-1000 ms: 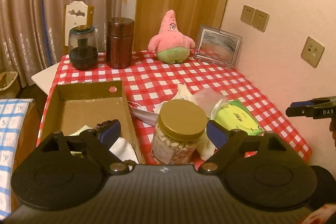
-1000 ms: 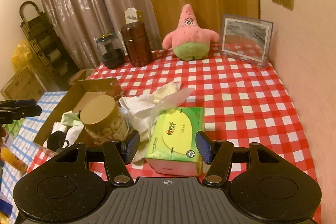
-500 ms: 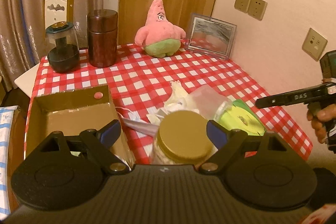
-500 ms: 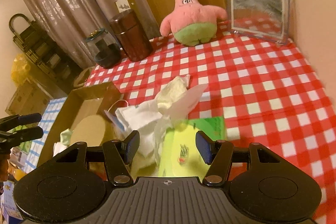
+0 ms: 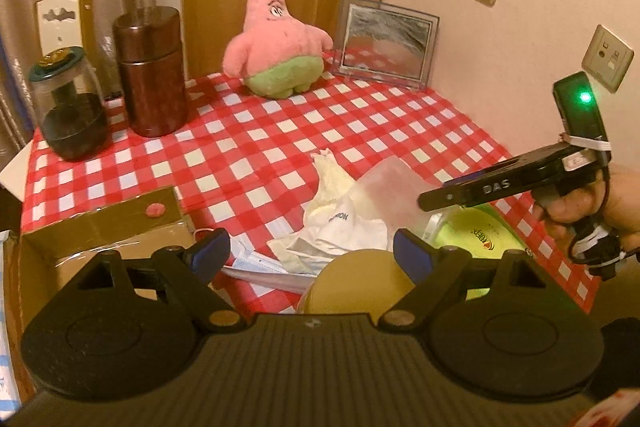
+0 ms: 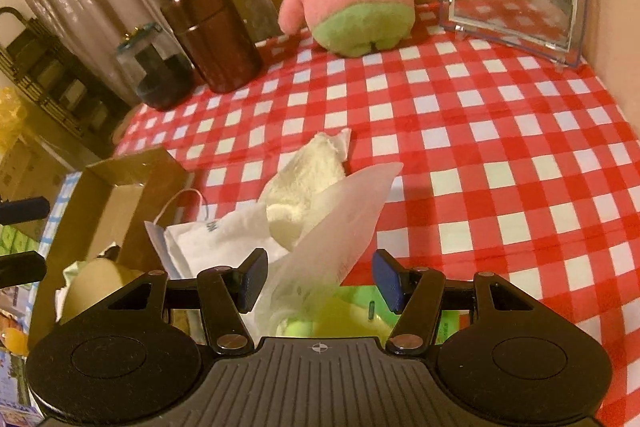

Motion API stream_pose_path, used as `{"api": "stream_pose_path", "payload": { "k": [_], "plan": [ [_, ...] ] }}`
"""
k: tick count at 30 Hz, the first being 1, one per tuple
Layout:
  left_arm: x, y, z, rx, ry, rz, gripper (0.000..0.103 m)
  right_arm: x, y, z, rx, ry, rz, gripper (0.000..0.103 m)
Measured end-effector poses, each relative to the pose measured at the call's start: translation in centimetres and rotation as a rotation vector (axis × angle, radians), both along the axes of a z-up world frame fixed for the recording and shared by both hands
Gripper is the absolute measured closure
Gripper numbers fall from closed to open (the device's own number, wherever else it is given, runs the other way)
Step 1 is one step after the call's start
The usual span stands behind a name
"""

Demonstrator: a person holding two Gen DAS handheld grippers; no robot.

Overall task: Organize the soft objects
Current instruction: 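Move both grippers back over the remaining items on the table, then grasp the translucent plastic bag with the right gripper while the left grasps the white cloth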

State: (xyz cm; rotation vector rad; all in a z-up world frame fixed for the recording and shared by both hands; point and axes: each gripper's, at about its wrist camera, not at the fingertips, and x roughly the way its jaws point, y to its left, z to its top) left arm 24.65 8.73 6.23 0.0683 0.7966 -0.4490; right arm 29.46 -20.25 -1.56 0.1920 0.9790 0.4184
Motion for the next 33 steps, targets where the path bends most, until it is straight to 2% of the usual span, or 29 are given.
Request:
{"api": "stream_pose_path", "payload": {
  "k": [3, 5, 9, 11, 15, 21, 26, 33],
  "plan": [
    [1.0, -0.5, -0.4, 0.005, 0.013, -0.021, 0.016, 0.4, 0.3, -0.5, 0.003, 0.008, 0.001, 0.045],
    [1.6, -0.7, -0.5, 0.007, 0.016, -0.029, 0.016, 0.6, 0.4, -0.8, 0.0, 0.013, 0.005, 0.054],
    [2.6, -1.1, -0.8, 0.005, 0.029, -0.043, 0.016, 0.7, 0.8, -1.0, -0.008, 0.015, 0.016, 0.065],
    [3.0, -1.3, -0.9, 0.003, 0.036, -0.05, 0.016, 0.6, 0.8, -1.0, -0.017, 0.011, 0.021, 0.079],
    [3.6, -1.7, -1.1, 0.003, 0.041, -0.059, 0.016, 0.4, 0.8, -0.6, -0.025, -0.01, 0.037, 0.092],
    [4.4, -2.3, -1.2, 0.004, 0.051, -0.082, 0.016, -0.3, 0.7, 0.8, -0.04, -0.066, 0.056, 0.1],
    [5.6, -3.2, -1.2, 0.029, 0.076, -0.139, 0.017, -0.8, -0.4, 3.1, -0.058, -0.137, 0.069, 0.101],
    [7.9, -4.7, -1.6, 0.086, 0.132, -0.242, 0.024, -1.3, -3.1, 5.7, -0.102, -0.207, 0.072, 0.102]
  ]
}}
